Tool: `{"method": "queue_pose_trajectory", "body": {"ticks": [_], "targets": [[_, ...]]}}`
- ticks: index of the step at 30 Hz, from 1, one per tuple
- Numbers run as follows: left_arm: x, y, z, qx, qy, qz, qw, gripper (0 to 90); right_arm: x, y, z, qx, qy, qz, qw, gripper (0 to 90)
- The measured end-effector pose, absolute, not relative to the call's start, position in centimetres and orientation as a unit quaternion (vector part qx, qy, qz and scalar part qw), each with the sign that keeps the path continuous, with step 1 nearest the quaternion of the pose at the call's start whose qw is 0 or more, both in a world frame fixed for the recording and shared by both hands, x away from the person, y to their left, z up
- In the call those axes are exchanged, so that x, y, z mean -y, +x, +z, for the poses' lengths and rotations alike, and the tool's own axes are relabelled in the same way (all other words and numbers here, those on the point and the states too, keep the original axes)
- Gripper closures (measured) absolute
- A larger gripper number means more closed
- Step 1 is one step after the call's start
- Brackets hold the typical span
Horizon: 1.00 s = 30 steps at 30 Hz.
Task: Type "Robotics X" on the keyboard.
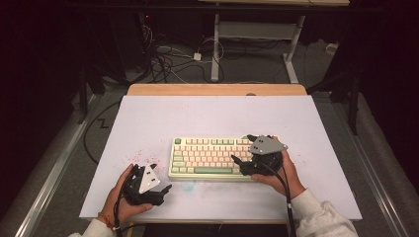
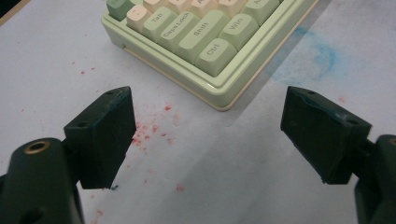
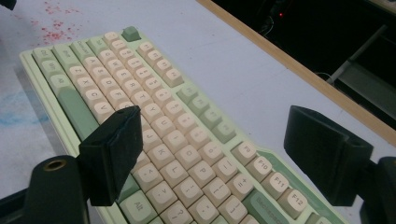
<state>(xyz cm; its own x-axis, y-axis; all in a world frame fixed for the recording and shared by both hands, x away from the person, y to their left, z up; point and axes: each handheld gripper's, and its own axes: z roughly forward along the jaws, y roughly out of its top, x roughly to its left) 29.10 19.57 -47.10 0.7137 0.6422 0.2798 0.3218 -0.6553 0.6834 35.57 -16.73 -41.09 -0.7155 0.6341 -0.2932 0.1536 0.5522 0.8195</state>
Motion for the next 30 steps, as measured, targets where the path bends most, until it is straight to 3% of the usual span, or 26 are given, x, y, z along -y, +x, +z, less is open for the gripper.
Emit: {"method": "queue_pose_trajectory", "body": {"ticks": [30], "targets": [[-19.2, 29.1, -46.8, -0.284, 0.866, 0.258, 0.321, 17.0, 23.3, 31.8, -41.8, -0.807, 0.262, 0.409, 0.337, 22.1]]}}
